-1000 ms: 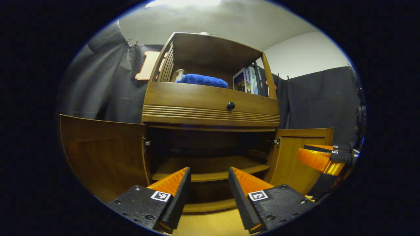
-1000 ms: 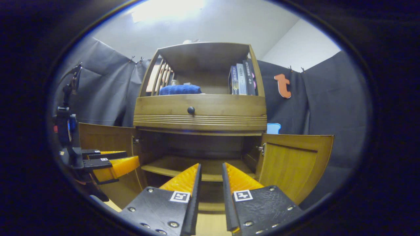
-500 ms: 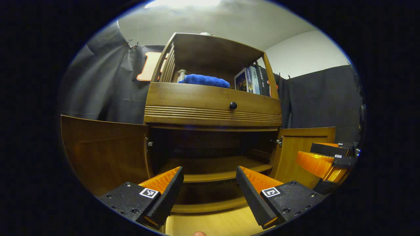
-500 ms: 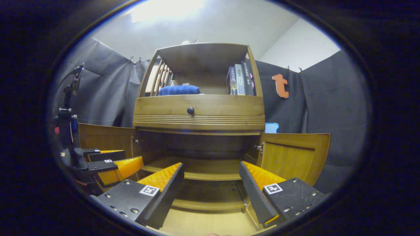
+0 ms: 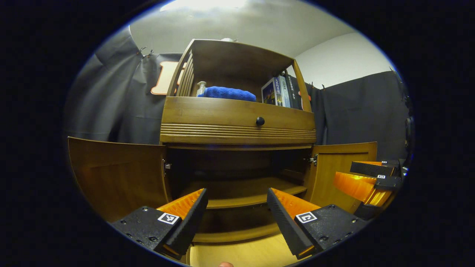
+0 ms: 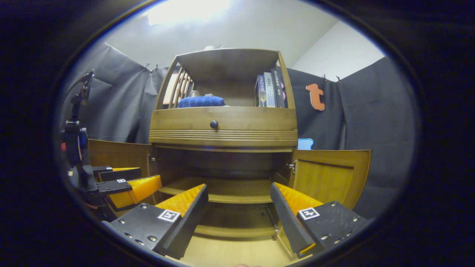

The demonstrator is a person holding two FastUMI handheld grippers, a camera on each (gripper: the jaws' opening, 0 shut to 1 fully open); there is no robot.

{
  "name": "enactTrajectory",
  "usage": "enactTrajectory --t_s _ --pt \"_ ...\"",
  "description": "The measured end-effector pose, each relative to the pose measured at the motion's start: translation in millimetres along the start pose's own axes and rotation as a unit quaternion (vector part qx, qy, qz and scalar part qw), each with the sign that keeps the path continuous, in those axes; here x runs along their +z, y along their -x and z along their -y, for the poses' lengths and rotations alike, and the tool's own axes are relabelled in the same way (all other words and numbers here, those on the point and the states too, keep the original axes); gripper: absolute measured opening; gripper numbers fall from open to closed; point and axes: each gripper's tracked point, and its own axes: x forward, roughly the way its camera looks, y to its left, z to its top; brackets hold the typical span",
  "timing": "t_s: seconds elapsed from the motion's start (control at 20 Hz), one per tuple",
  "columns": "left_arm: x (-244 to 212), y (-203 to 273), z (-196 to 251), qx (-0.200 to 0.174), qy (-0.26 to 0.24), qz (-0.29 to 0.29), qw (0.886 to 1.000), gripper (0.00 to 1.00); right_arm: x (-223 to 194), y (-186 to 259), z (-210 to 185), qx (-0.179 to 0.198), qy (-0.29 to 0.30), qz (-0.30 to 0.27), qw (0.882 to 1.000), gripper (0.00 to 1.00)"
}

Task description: Open the right door of the double-door shoe cabinet with the right hand, and open the left door with the left hand.

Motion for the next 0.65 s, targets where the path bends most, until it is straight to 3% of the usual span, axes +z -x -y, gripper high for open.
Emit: enactTrajectory --t_s 0.65 --pt "-1.2 -1.7 -0.1 0.006 -0.007 -0.004 1.0 0.98 -6.1 -0.4 1.4 0.0 -0.006 -0.007 1.0 1.0"
